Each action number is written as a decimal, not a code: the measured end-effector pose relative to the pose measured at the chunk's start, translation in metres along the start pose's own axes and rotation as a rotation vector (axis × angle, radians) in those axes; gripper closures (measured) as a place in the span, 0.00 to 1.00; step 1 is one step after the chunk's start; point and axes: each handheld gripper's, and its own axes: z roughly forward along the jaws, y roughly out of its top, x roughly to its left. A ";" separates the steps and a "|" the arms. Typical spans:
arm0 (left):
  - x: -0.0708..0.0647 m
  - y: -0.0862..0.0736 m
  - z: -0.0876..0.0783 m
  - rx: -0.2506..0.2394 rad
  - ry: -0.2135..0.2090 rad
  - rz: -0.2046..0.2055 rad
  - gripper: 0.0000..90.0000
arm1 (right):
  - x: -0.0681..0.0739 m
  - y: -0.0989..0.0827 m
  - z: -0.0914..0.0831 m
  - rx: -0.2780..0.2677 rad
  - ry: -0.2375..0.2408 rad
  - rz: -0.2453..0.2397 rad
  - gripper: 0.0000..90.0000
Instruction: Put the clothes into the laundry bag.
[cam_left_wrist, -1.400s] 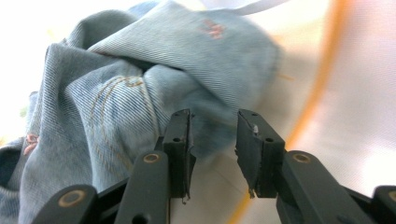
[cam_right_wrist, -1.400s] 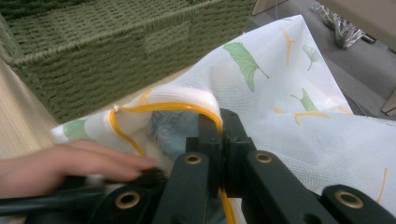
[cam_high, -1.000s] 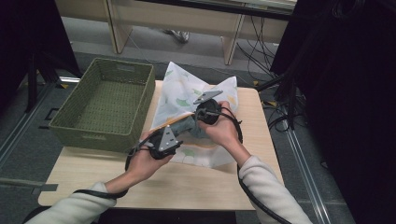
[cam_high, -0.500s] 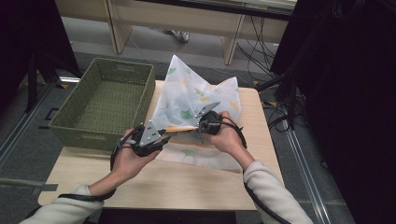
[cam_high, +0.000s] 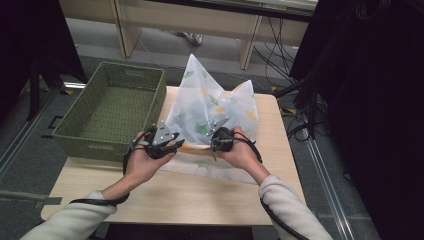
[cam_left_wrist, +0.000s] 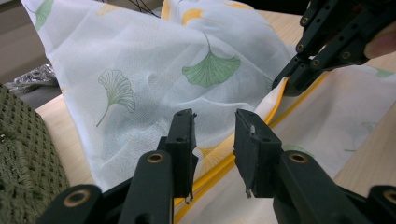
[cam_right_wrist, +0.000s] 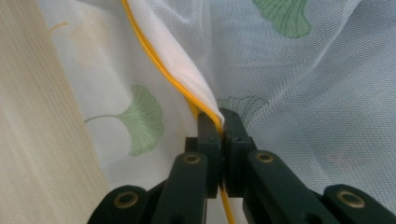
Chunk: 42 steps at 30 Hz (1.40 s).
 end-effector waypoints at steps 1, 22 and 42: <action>0.000 0.000 0.003 0.011 -0.004 0.003 0.75 | 0.002 0.000 0.001 0.010 0.000 0.027 0.98; 0.005 -0.022 0.054 0.213 0.004 0.054 0.83 | 0.004 -0.014 0.028 0.054 -0.037 -0.020 0.94; 0.007 -0.031 0.055 0.239 -0.001 0.050 0.82 | -0.002 -0.053 0.001 -0.154 0.040 0.204 0.73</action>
